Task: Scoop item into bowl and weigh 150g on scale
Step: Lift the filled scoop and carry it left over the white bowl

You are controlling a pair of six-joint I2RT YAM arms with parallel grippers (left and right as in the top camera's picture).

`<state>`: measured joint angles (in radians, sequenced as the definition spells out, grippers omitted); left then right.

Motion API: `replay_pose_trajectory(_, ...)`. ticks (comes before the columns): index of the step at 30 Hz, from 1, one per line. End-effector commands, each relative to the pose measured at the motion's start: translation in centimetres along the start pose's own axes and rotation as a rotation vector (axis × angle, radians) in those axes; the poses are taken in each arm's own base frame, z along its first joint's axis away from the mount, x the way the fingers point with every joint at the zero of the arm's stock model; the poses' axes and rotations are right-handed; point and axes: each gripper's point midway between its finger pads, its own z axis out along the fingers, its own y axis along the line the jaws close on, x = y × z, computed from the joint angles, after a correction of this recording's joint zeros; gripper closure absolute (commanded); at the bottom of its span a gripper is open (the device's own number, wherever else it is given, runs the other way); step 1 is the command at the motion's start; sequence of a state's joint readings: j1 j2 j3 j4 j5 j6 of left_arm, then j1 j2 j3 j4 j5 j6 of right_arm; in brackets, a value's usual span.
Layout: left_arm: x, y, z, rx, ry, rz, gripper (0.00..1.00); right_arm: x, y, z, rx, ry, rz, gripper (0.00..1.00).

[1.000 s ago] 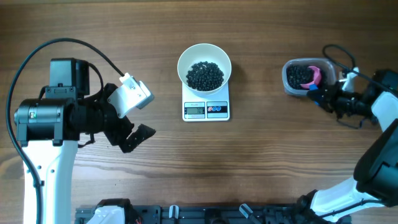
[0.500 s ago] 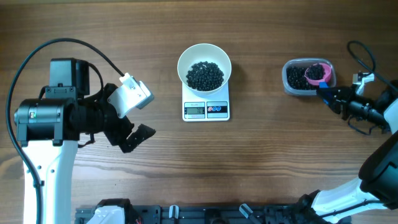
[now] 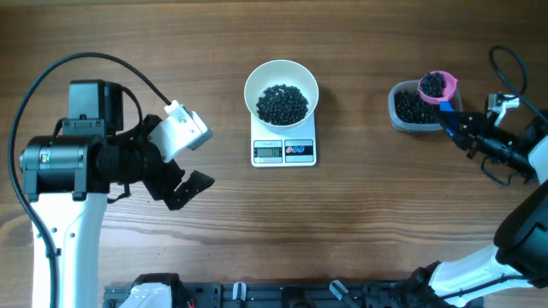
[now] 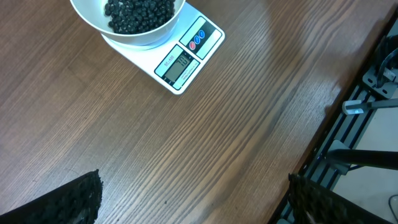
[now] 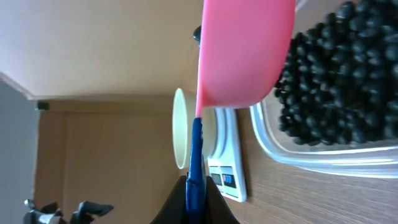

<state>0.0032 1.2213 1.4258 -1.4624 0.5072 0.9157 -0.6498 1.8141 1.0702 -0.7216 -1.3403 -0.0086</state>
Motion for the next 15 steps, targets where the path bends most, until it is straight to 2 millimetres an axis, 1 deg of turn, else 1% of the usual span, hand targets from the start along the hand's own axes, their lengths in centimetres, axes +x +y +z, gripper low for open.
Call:
replay_pose_trajectory(1, -0.1, -0.1, 0.1, 0.014, -0.011, 0.012, 0.00, 0.4, 2.0, 0.4, -0.101, 0.014, -0.040, 0.95)
replay_pose_trajectory(3, -0.1, -0.1, 0.1, 0.014, -0.011, 0.012, 0.00, 0.8, 2.4, 1.2, -0.105, 0.041, -0.029, 0.95)
replay_pose_trajectory(6, -0.1, -0.1, 0.1, 0.014, -0.011, 0.012, 0.00, 2.1, 3.7, 2.9, -0.116, 0.102, -0.032, 0.95)
replay_pose_trajectory(9, -0.1, -0.1, 0.1, 0.014, -0.011, 0.012, 0.00, 3.4, 5.4, 4.9, -0.126, 0.169, -0.051, 0.95)
replay_pose_trajectory(14, -0.1, -0.1, 0.1, 0.014, -0.011, 0.012, 0.00, 6.0, 9.4, 8.7, -0.157, 0.294, -0.107, 0.95)
replay_pose_trajectory(15, -0.1, -0.1, 0.1, 0.014, -0.011, 0.012, 0.00, 6.9, 10.4, 10.0, -0.169, 0.332, -0.136, 0.95)
